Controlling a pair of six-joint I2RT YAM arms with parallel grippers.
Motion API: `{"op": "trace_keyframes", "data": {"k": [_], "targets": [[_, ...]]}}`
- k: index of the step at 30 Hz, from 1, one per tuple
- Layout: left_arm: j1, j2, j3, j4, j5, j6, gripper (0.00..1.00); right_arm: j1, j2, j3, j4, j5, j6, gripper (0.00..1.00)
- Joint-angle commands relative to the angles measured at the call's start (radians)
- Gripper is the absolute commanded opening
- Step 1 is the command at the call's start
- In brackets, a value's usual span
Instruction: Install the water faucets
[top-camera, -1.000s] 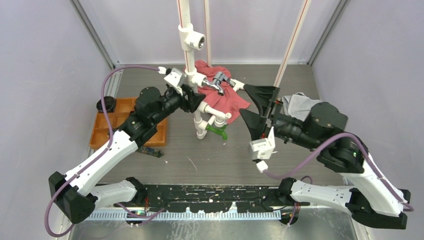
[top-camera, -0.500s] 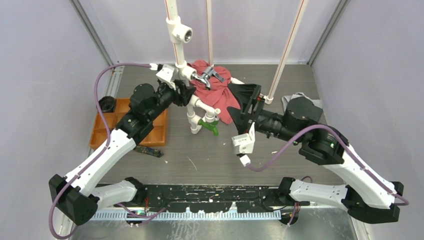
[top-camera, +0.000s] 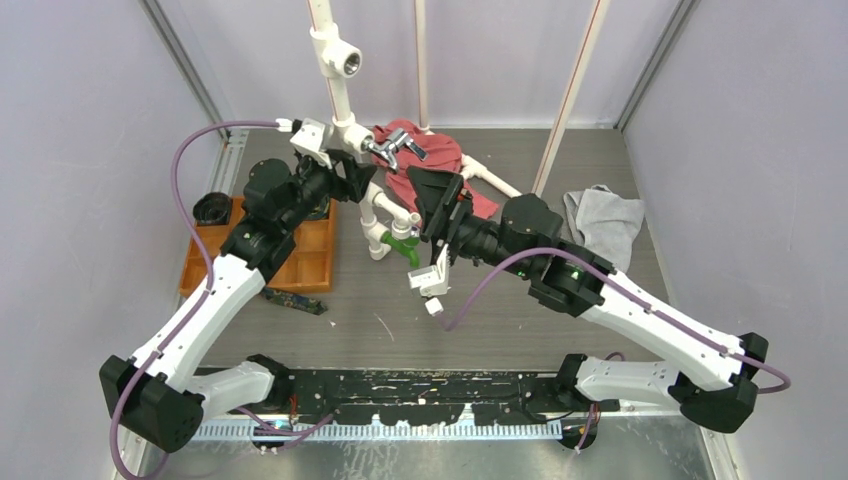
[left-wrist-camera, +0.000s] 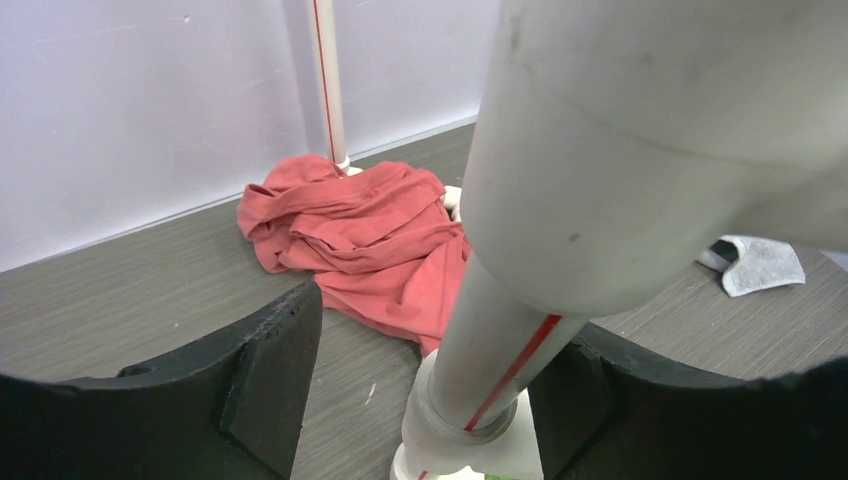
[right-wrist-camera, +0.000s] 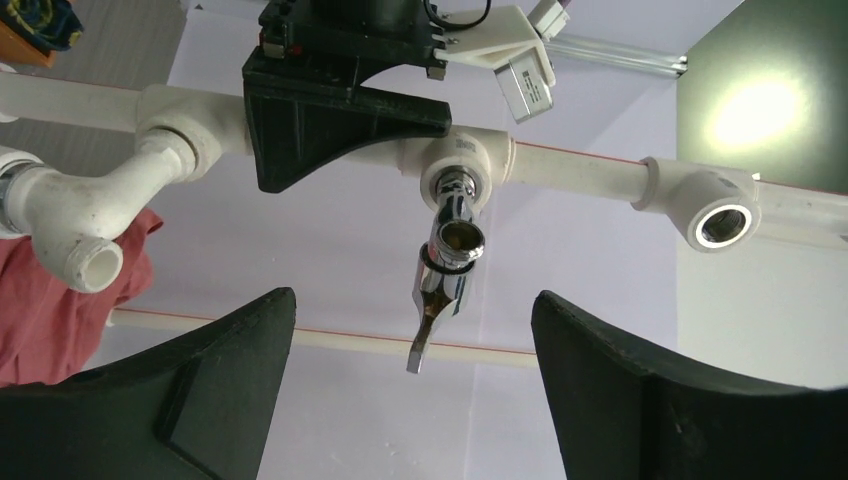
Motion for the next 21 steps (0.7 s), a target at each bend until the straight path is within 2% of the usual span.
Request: {"op": "trace_keyframes", "data": {"k": [1,7,21], "targets": [[0.010,-0.008,0.022,0.077,0.031,-0.020,0.72,-0.018,0.009,-0.045,0.274,-0.047,-0.091,0.91],[0.015,-0.021,0.013,0.072,0.048,-0.029,0.74,-0.077,0.045,-0.072,0.394,-0.156,-0.067,0.90],[0.021,-0.030,0.004,0.071,0.048,-0.030,0.74,-0.173,0.139,0.010,0.415,-0.284,0.035,0.86]]}}
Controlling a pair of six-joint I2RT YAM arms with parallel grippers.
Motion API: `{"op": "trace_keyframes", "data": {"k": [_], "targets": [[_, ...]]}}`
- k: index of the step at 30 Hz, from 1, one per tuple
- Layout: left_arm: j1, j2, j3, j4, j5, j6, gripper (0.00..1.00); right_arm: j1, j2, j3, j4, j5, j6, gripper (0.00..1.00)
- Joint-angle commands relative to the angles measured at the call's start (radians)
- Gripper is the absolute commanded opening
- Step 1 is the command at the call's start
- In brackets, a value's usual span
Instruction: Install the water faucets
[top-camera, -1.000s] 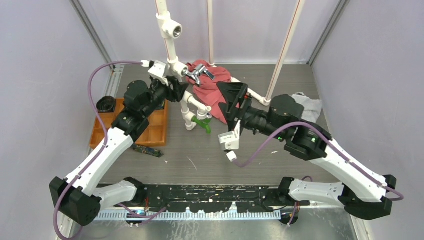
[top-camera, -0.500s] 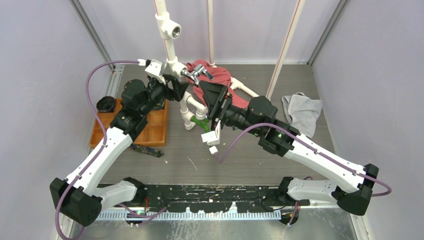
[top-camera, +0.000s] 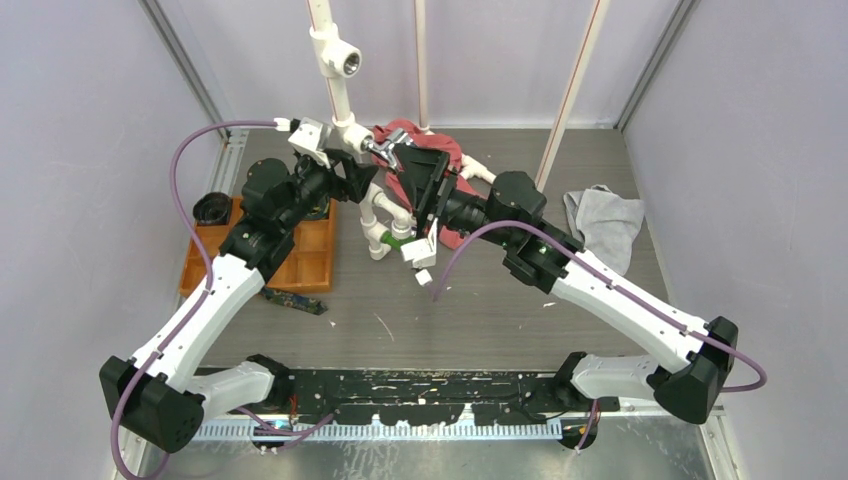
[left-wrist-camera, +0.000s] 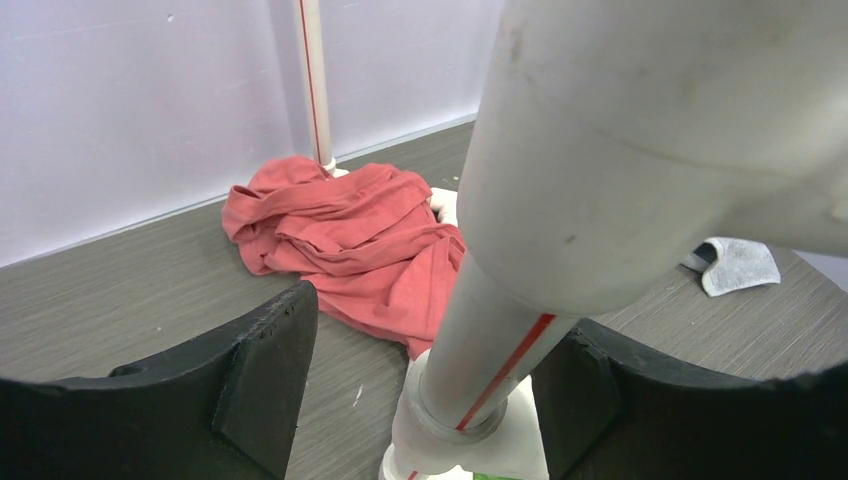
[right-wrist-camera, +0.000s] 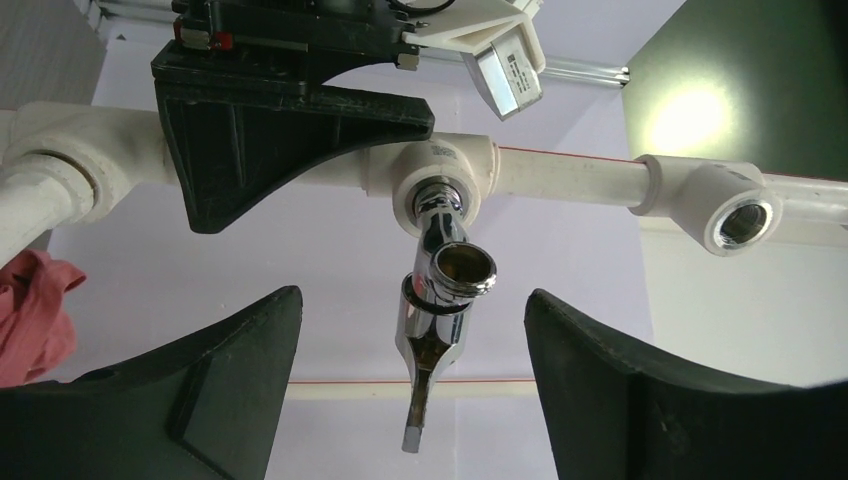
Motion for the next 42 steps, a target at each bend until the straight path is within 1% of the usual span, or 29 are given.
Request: {"op": "trace_keyframes", "data": {"k": [1,9,12,14,18,22,28,33,35,40,42], "targets": [[0.008,-0.028,0.004,0.064,0.011,-0.001,0.74,-0.020,0.013,0.073,0.094,-0.051,0.062,0.86],[0.009,-0.026,0.002,0.063,0.014,-0.002,0.74,-0.029,0.057,0.104,0.113,-0.037,0.081,0.84],[0.009,-0.024,0.002,0.067,0.015,-0.006,0.74,-0.031,0.072,0.120,0.105,-0.048,0.105,0.74],[0.009,-0.022,0.002,0.070,0.018,-0.005,0.74,-0.029,0.080,0.133,0.093,-0.057,0.121,0.70],[0.011,-0.023,0.002,0.070,0.019,-0.006,0.74,-0.032,0.095,0.136,0.111,-0.058,0.133,0.66],[0.011,-0.023,-0.001,0.070,0.018,-0.004,0.74,-0.036,0.112,0.143,0.124,-0.067,0.148,0.59],[0.011,-0.028,-0.005,0.069,0.015,-0.004,0.74,-0.043,0.129,0.154,0.151,-0.081,0.167,0.54],[0.011,-0.031,-0.009,0.069,0.012,-0.004,0.74,-0.046,0.138,0.163,0.151,-0.079,0.176,0.48],[0.011,-0.030,-0.008,0.069,0.012,-0.003,0.74,-0.045,0.134,0.158,0.154,-0.083,0.180,0.47],[0.011,-0.029,-0.010,0.070,0.015,-0.005,0.74,-0.045,0.128,0.161,0.147,-0.086,0.186,0.39],[0.010,-0.029,-0.010,0.072,0.015,-0.005,0.74,-0.046,0.127,0.163,0.141,-0.087,0.186,0.39]]}}
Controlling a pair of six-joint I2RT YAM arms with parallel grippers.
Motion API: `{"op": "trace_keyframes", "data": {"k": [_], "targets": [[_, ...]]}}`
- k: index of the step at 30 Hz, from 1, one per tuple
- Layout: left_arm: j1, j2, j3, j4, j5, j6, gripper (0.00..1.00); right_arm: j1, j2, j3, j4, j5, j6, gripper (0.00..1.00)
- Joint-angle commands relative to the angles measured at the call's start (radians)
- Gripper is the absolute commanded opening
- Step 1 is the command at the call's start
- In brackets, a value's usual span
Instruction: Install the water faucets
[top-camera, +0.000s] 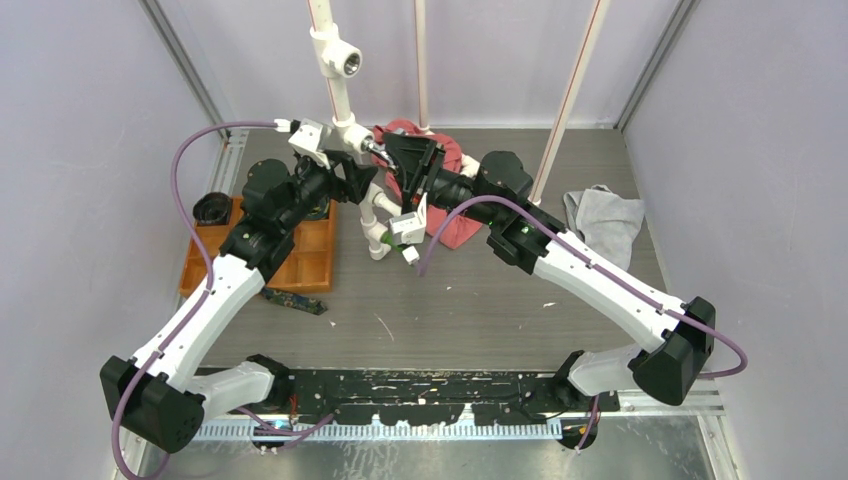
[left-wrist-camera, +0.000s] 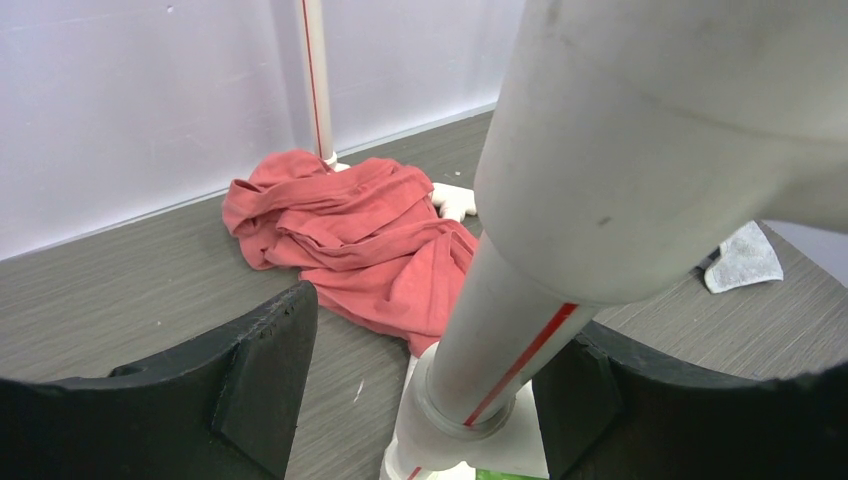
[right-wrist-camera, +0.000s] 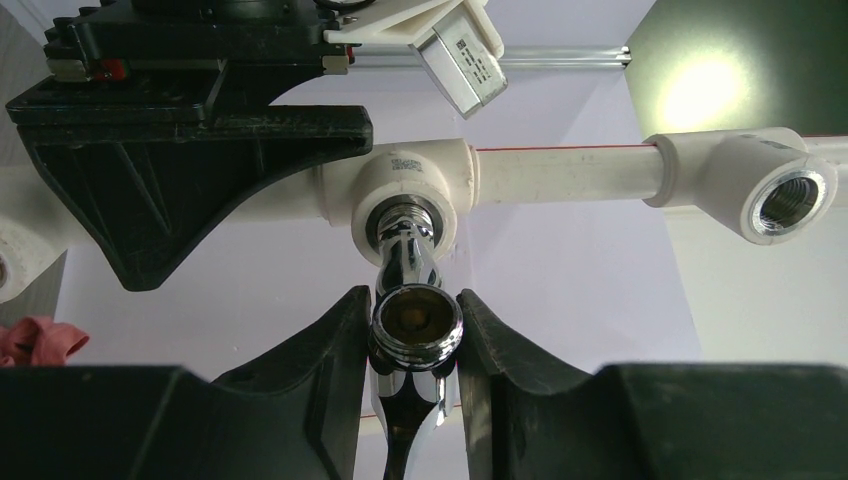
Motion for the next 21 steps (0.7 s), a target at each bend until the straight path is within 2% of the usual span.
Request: {"op": "trace_keyframes", "data": {"k": [1,7,12,17,21], "targets": [[0.006,-0.028,0.000,0.071,0.012,-0.004,0.74,-0.003,-0.015,0.049,0.050,-0.014,0.030,0.39],[0.006,-0.028,-0.002,0.074,0.012,-0.009,0.74,-0.003,-0.009,0.055,0.038,-0.025,0.030,0.36],[0.006,-0.031,-0.005,0.074,0.012,-0.010,0.74,-0.003,0.000,0.071,0.025,-0.024,0.037,0.22],[0.006,-0.028,-0.005,0.080,0.025,-0.015,0.74,-0.004,0.011,0.101,-0.017,-0.027,0.057,0.02],[0.005,-0.020,-0.005,0.089,0.045,-0.025,0.74,-0.004,0.017,0.122,-0.053,-0.028,0.088,0.01]]}}
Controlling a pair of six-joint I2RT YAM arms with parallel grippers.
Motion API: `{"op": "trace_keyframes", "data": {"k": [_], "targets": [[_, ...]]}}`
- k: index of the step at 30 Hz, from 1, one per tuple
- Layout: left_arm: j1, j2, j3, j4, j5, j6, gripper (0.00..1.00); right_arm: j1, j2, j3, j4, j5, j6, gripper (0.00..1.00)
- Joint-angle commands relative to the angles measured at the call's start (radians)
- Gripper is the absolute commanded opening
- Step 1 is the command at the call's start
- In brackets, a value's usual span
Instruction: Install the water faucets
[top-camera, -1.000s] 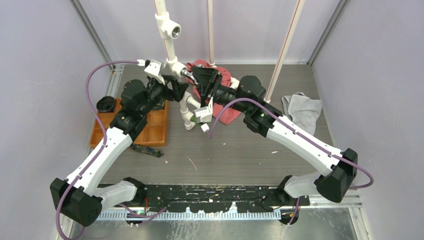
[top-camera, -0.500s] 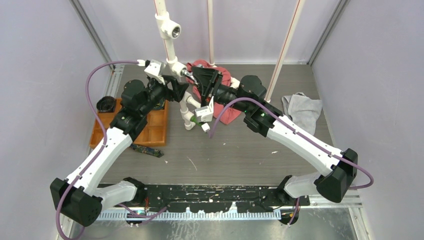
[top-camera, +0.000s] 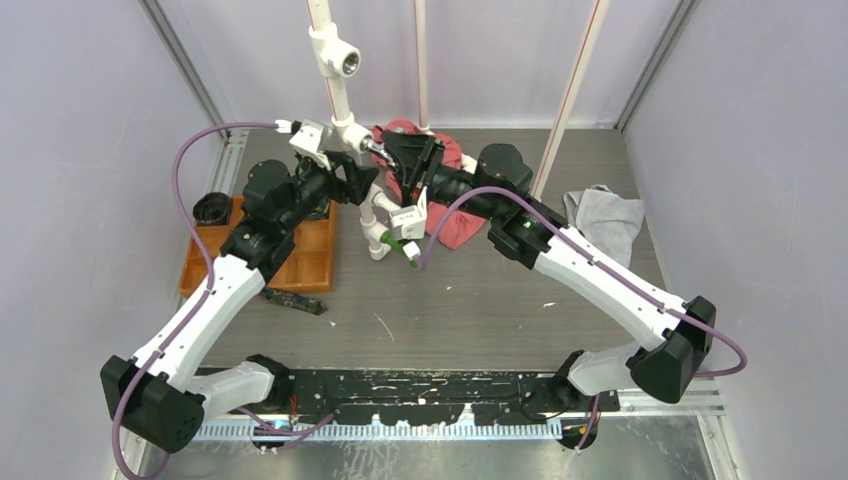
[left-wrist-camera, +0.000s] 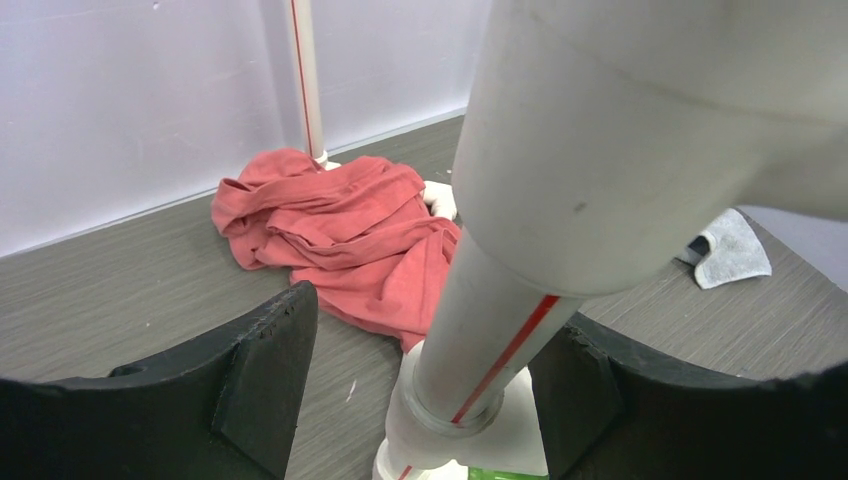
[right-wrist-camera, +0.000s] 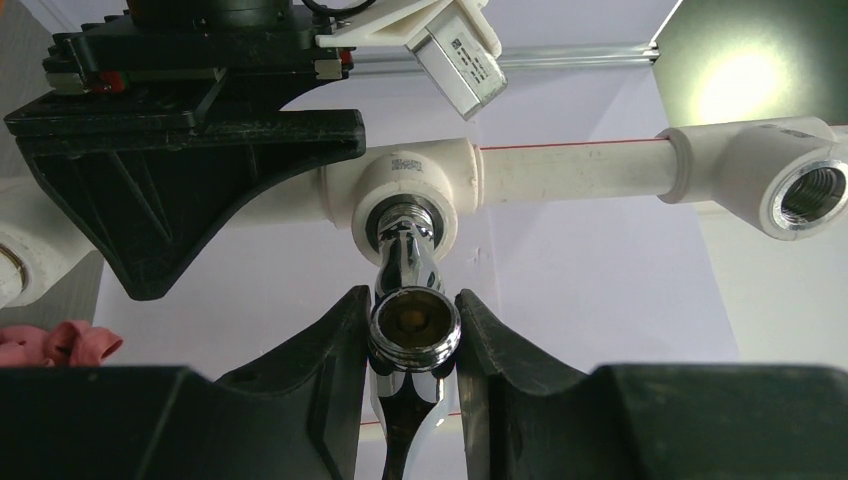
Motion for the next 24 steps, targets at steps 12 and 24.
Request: {"op": "trace_keyframes", "data": {"k": [12,24], "targets": [[0.005,0.001,0.008,0.101,0.065,-0.037,0.74,-0.004,-0.020,0.007,0.083,-0.010,0.288,0.01],[0.006,0.011,0.012,0.113,0.084,-0.048,0.74,-0.003,0.007,-0.058,0.296,0.029,0.691,0.01]]}}
